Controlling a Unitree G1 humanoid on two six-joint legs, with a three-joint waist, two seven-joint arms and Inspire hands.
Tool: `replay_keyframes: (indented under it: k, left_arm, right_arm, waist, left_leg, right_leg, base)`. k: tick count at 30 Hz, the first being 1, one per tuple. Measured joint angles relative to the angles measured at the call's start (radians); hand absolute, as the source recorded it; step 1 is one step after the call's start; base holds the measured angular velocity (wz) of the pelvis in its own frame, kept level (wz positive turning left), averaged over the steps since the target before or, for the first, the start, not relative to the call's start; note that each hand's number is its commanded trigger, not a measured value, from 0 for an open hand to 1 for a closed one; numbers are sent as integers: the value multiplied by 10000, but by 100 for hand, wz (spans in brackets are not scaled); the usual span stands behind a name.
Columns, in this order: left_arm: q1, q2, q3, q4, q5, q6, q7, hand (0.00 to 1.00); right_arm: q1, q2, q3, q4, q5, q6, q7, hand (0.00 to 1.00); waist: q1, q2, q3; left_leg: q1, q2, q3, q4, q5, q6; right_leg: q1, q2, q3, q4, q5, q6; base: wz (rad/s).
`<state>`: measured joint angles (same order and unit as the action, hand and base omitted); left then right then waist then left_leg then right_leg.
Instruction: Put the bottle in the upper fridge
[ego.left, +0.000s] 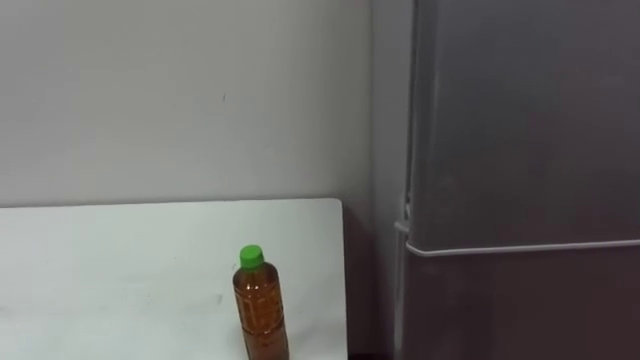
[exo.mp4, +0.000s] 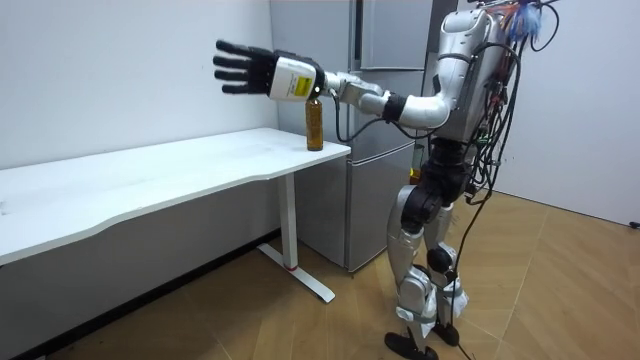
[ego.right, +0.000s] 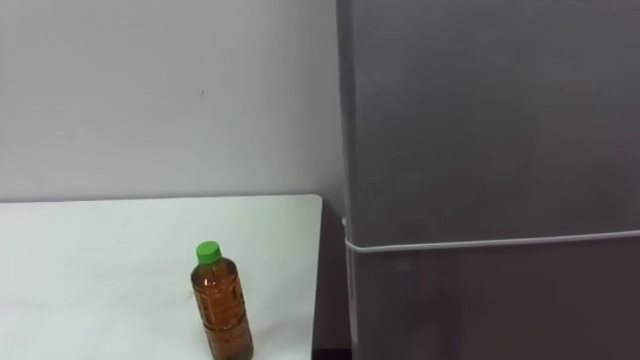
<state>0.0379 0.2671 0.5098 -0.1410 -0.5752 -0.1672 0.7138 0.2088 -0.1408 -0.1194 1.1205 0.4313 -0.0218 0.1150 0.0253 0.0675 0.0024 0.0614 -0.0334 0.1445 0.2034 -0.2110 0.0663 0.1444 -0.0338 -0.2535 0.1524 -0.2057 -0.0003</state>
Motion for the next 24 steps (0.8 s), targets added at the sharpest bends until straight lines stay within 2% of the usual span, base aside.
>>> replay_keyframes:
  k: [5,6,9,11,13,17,19,21,24]
  left_arm:
    - [-39,-5,-29,-1242,3,87,-116,0]
    - [-193,-4,-31,-1405,6,87,-247,0]
    - [-487,-4,-60,-1652,9,121,-685,0]
    - [-561,-5,-251,-1940,4,161,-1215,0]
    - [-882,-4,-505,-1952,7,180,-1520,0]
    - [-1332,-8,-1064,-2001,-2,486,-2131,0]
    - [-1621,-104,-1463,-2092,-16,687,-2573,0]
    - [-1677,-147,-1756,-2272,-26,814,-2922,0]
    - [-1758,-198,-2158,-2519,-46,933,-3514,0]
  right_arm:
    - [-10,44,54,-1,3,15,-25,0]
    - [-4,65,115,3,4,20,-19,0]
    - [-8,105,102,-47,-5,20,102,0]
    - [61,122,103,-170,-7,21,206,0]
    - [84,127,99,-273,-88,33,207,0]
    - [64,129,116,-296,-109,205,201,0]
    - [27,130,119,-288,-89,247,190,0]
    - [33,130,142,-286,-77,251,192,0]
    - [-41,119,172,-239,-104,251,205,0]
  waist:
    - [-257,59,54]
    - [-323,62,84]
    - [-476,51,104]
    - [-537,49,95]
    - [-558,40,93]
    - [-710,20,66]
    - [-774,25,55]
    - [-807,39,42]
    - [-1050,46,15]
  left_leg:
    - [-3,6,14,6,-7,-12]
    - [2,7,18,6,-7,-12]
    - [-9,4,20,11,-7,-11]
    - [-5,11,69,18,-7,-11]
    - [-53,10,83,33,-7,-9]
    - [-30,8,53,37,-7,-7]
    - [-5,15,83,27,-6,-7]
    - [21,28,144,4,-6,-8]
    - [32,32,167,3,-6,-8]
  right_leg:
    - [-11,7,39,-10,-1,-1]
    - [-2,6,37,-2,-1,-2]
    - [-7,-1,25,-14,-1,-1]
    - [-11,-11,36,-14,-1,-1]
    - [-39,-6,32,-13,0,-1]
    - [-39,0,64,-9,1,0]
    - [-72,1,98,-7,3,-3]
    - [-81,6,165,-6,7,-7]
    - [-108,27,308,16,12,-14]
  base:
    - [0]
    - [0]
    - [0]
    - [-4]
    - [2]
    - [0]
    - [-6]
    - [-11]
    - [-10]
